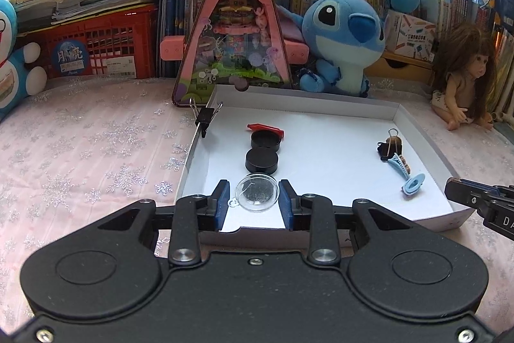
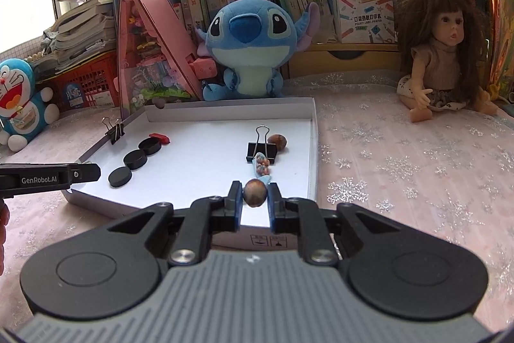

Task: Organize rigid objects
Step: 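Carry clear ball and walnut into the white tray and open both grippers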

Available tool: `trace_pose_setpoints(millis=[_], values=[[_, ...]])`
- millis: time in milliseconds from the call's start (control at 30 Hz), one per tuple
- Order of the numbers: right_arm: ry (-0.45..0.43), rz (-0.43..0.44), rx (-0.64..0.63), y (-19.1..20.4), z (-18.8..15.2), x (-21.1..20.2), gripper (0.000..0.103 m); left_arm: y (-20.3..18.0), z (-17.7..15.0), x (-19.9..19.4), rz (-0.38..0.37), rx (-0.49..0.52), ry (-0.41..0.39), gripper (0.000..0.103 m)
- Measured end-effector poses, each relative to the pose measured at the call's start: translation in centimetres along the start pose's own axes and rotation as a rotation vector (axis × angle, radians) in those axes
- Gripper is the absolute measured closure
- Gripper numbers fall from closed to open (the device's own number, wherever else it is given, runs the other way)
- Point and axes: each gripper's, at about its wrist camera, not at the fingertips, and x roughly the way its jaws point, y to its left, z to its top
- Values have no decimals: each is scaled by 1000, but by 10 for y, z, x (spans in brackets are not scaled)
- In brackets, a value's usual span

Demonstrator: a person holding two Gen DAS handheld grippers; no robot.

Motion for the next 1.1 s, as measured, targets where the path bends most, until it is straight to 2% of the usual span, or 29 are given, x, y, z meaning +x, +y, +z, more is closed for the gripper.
trace_pose_setpoints(millis=[600,967,1100], values=[[62,-13,39,-6,3,22,83,0,-2,21,17,28,49,72],[148,-5,76,-9,8,39,83,-4,1,24,31,70,62,72],[160,-22,57,-6,8,41,83,-6,1,25,39,83,64,69]])
